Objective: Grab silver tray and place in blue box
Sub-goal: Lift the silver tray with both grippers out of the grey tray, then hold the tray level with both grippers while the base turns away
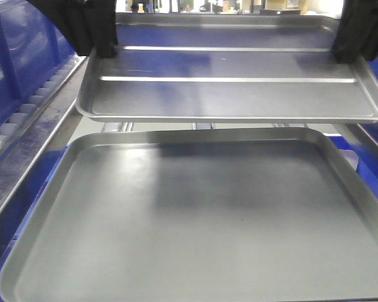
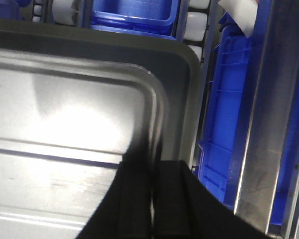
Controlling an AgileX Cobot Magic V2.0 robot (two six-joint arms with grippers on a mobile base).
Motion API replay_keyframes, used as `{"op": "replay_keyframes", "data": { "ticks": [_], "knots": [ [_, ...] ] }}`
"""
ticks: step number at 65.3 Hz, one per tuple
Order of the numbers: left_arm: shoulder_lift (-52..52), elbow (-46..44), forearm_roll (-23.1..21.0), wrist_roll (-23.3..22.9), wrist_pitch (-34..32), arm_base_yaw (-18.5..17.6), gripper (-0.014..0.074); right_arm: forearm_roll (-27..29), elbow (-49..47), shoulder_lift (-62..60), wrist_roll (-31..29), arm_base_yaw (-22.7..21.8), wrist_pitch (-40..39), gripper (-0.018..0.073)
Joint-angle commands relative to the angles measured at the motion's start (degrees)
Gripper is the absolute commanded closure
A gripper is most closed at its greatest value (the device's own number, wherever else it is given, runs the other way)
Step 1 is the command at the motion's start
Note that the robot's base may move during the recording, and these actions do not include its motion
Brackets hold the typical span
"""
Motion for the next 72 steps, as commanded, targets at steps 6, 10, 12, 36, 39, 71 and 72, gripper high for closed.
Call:
{"op": "replay_keyframes", "data": {
  "ticks": [6,10,12,36,39,71,72],
  "knots": [
    [-2.6,-1.7,3.1,1.0,1.8,-0.4,0.0701,-3.0,-2.1,-2.2,-0.9,-0.1,-1.8,0.0500],
    [-2.6,-1.7,3.1,1.0,1.8,-0.4,0.0701,-3.0,-2.1,-2.2,-0.9,-0.1,-1.8,0.0500],
    [-2.6,-1.7,3.1,1.0,1.8,-0.4,0.0701,-3.0,-2.1,-2.2,-0.9,-0.1,-1.8,0.0500],
    [-2.6,-1.7,3.1,1.0,1.8,-0.4,0.0701,-3.0,-2.1,-2.2,-0.9,-0.1,-1.8,0.0500],
    [-2.6,-1.7,3.1,1.0,1.8,-0.4,0.0701,-3.0,-2.1,-2.2,-0.9,-0.1,-1.8,0.0500],
    [-2.6,-1.7,3.1,1.0,1.8,-0.4,0.0701,-3.0,-2.1,-2.0,-0.9,-0.1,-1.8,0.0500],
    [-2.6,-1.7,3.1,1.0,1.8,-0.4,0.0701,-3.0,-2.1,-2.0,-0.9,-0.1,-1.8,0.0500]
  ]
}}
